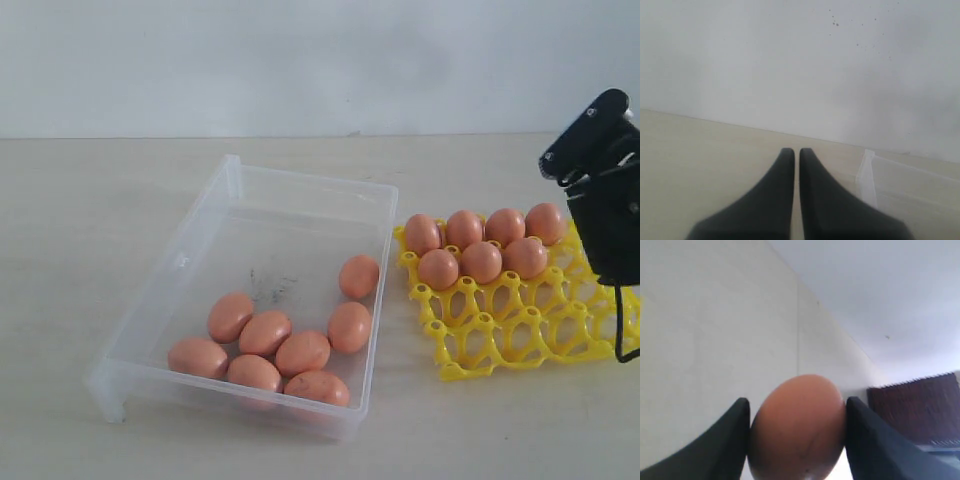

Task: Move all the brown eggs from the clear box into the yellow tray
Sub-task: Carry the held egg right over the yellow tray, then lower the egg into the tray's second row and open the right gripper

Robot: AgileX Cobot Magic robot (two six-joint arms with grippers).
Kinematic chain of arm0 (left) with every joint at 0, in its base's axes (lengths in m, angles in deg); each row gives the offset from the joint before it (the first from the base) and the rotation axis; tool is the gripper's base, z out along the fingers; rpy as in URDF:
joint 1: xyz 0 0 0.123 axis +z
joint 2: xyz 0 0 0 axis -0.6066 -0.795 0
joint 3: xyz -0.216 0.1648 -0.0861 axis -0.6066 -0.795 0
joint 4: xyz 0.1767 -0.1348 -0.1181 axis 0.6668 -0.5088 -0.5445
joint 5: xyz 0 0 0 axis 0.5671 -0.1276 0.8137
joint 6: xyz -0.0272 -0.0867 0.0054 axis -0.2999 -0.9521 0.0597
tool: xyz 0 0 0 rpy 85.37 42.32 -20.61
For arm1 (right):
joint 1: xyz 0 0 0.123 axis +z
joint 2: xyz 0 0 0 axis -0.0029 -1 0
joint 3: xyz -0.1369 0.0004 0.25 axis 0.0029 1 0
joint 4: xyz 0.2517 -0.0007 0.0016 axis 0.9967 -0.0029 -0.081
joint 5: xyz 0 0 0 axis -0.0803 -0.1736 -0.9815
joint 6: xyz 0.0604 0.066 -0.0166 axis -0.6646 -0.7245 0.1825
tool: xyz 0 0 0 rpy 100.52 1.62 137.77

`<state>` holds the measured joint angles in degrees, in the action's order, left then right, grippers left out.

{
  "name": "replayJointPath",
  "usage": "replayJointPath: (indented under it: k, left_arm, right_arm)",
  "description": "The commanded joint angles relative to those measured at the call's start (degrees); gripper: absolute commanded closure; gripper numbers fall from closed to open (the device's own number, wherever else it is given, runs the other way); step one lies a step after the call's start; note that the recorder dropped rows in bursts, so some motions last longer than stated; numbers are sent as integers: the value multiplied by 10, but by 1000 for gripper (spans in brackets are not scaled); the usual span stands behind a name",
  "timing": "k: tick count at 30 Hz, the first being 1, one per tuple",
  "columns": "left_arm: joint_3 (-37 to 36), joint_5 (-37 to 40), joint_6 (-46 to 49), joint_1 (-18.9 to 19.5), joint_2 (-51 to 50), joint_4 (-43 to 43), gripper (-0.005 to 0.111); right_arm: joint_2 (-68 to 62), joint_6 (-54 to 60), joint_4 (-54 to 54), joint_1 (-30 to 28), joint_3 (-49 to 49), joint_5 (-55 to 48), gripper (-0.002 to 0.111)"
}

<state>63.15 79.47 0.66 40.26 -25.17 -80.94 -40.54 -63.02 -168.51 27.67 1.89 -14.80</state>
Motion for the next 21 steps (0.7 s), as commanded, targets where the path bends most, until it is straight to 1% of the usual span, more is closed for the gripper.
replayJointPath:
  k: [1, 5, 6, 7, 8, 9, 10, 12, 13, 14, 15, 16, 17, 18, 21]
  left_arm:
    - [2, -1, -1, -2, -2, 0, 103]
    - [2, -1, -1, -2, -2, 0, 103]
    - [2, -1, -1, -2, -2, 0, 103]
    - [2, -1, -1, -2, -2, 0, 103]
    - [2, -1, -1, -2, -2, 0, 103]
    - [2, -1, -1, -2, -2, 0, 103]
    - [2, -1, -1, -2, -2, 0, 103]
    - [2, -1, -1, -2, -2, 0, 103]
    - [2, -1, -1, -2, -2, 0, 103]
    - [2, -1, -1, -2, -2, 0, 103]
    - [2, -1, -1, -2, -2, 0, 103]
    - [2, -1, -1, -2, -2, 0, 103]
    - [2, -1, -1, -2, -2, 0, 103]
    - [2, -1, -1, -2, -2, 0, 103]
    - [2, -1, -1, -2, -2, 0, 103]
  right_arm:
    - [2, 252, 180, -2, -39, -64, 109]
    - [2, 523, 382, -2, -45, -48, 109]
    - [2, 556, 422, -2, -45, -28, 109]
    - [2, 553, 440, -2, -45, 4, 109]
    - [2, 530, 458, -2, -45, 96, 109]
    - [2, 515, 466, -2, -45, 154, 109]
    - [2, 485, 480, -4, -42, 271, 109]
    - [2, 453, 486, -15, -32, 397, 109]
    - [2, 431, 492, -26, -26, 462, 109]
    - [2, 379, 493, -54, -15, 580, 109]
    - [2, 358, 493, -72, -9, 627, 109]
    - [2, 329, 493, -107, -1, 687, 109]
    - [2, 322, 493, -123, 3, 701, 109]
    - [2, 324, 492, -144, 3, 690, 109]
    - [7, 362, 491, -178, 3, 653, 109]
